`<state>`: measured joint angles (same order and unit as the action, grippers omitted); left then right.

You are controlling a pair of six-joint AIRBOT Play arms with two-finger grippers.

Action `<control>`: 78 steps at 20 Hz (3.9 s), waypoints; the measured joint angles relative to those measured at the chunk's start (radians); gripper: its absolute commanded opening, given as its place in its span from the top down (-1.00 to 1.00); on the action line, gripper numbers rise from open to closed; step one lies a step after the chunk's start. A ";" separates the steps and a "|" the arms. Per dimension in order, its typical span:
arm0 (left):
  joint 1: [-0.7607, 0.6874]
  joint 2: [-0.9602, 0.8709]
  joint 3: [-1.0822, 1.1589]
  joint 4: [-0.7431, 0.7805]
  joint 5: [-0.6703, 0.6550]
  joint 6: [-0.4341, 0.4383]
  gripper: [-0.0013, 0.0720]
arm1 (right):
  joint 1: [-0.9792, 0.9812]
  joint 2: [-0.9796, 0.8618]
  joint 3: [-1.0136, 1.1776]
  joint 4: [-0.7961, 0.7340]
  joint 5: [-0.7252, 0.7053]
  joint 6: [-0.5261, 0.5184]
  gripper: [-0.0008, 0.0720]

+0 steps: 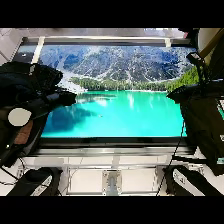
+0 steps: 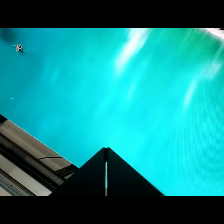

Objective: Fold the clothes and pants, and hang the long-sleeved shirts on hangers.

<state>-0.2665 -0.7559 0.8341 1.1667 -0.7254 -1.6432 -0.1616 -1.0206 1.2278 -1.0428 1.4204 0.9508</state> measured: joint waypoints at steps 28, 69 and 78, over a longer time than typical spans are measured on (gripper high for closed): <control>0.649 -0.395 0.293 0.155 0.039 -0.071 -0.82 | 0.000 0.001 0.000 0.152 -0.400 0.031 0.87; 0.879 -0.877 0.640 -0.024 -0.180 0.129 -0.81 | 0.000 -0.026 0.000 0.145 -0.501 0.124 -0.25; 0.822 -0.939 0.640 -0.145 -0.116 0.183 0.92 | 0.000 -0.084 0.000 0.146 -0.497 0.162 -0.25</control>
<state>0.5552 -1.6951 1.4746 1.0214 -0.8413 -1.4601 -0.1612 -1.1049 1.2278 -0.8967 0.9230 1.1126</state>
